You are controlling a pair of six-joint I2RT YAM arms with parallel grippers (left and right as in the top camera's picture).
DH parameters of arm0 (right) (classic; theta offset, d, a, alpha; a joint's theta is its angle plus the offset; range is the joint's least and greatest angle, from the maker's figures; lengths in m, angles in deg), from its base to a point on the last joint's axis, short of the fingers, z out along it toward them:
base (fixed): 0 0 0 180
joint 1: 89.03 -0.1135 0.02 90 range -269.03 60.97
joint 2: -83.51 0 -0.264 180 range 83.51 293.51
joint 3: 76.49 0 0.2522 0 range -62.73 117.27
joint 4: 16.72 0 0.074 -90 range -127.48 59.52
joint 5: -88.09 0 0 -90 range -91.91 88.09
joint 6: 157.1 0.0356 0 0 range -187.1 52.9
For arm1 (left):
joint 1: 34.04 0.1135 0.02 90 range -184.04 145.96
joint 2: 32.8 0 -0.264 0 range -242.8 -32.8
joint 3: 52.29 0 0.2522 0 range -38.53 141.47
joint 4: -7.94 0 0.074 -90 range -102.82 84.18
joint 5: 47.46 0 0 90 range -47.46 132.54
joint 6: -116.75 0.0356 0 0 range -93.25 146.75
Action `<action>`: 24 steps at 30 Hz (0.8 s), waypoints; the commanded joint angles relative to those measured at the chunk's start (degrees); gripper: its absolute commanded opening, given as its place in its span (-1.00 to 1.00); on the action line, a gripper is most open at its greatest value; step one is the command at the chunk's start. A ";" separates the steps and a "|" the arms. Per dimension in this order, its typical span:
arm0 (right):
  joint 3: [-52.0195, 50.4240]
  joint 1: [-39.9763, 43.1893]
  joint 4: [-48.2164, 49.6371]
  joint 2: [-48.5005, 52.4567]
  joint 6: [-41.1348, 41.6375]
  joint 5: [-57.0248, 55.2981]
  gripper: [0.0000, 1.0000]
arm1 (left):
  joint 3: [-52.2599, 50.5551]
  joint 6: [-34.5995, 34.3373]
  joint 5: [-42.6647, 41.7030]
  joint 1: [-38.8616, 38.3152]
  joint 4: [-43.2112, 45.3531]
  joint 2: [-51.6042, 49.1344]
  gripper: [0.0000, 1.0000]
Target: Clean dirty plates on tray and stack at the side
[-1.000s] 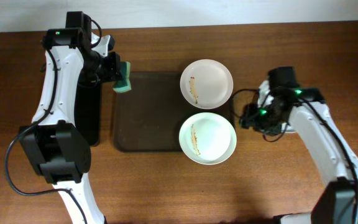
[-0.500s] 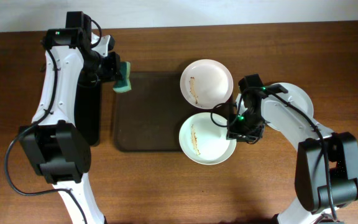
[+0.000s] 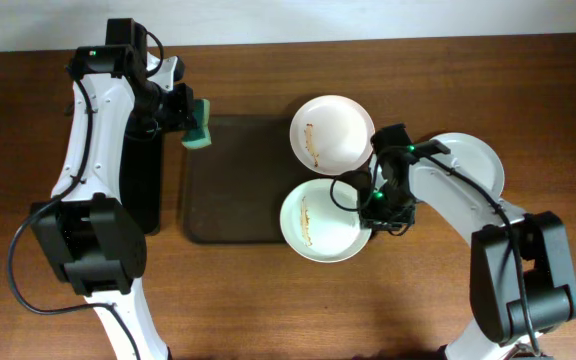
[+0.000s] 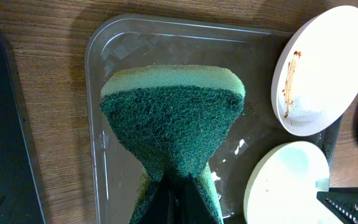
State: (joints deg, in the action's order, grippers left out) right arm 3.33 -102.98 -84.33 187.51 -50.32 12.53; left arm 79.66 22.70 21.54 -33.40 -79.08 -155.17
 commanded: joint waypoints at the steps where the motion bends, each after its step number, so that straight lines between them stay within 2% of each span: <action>1: -0.55 -1.64 0.09 0.63 1.25 -0.70 -0.68 | 0.90 1.11 -0.20 -0.22 0.11 0.33 -0.99; 3: -0.55 -2.47 0.15 0.63 2.14 -0.28 -0.78 | 0.90 1.11 -0.20 -0.22 0.11 0.33 -0.99; 16: 1.27 -8.61 0.76 0.63 2.49 0.13 -0.83 | 0.90 1.11 -0.22 -0.22 0.07 0.33 -0.99; 19: 3.78 -10.82 2.08 0.63 5.33 0.15 -0.89 | 0.90 1.11 -0.22 -0.22 -0.04 0.33 -0.99; 24: 4.50 -16.46 13.64 1.16 19.19 -3.21 -0.92 | 0.90 1.14 -0.20 -0.22 -0.55 0.33 -0.99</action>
State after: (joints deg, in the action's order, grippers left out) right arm 6.87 -116.47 -74.08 187.73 -40.09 12.36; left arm 79.66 22.70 21.56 -33.40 -79.34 -155.17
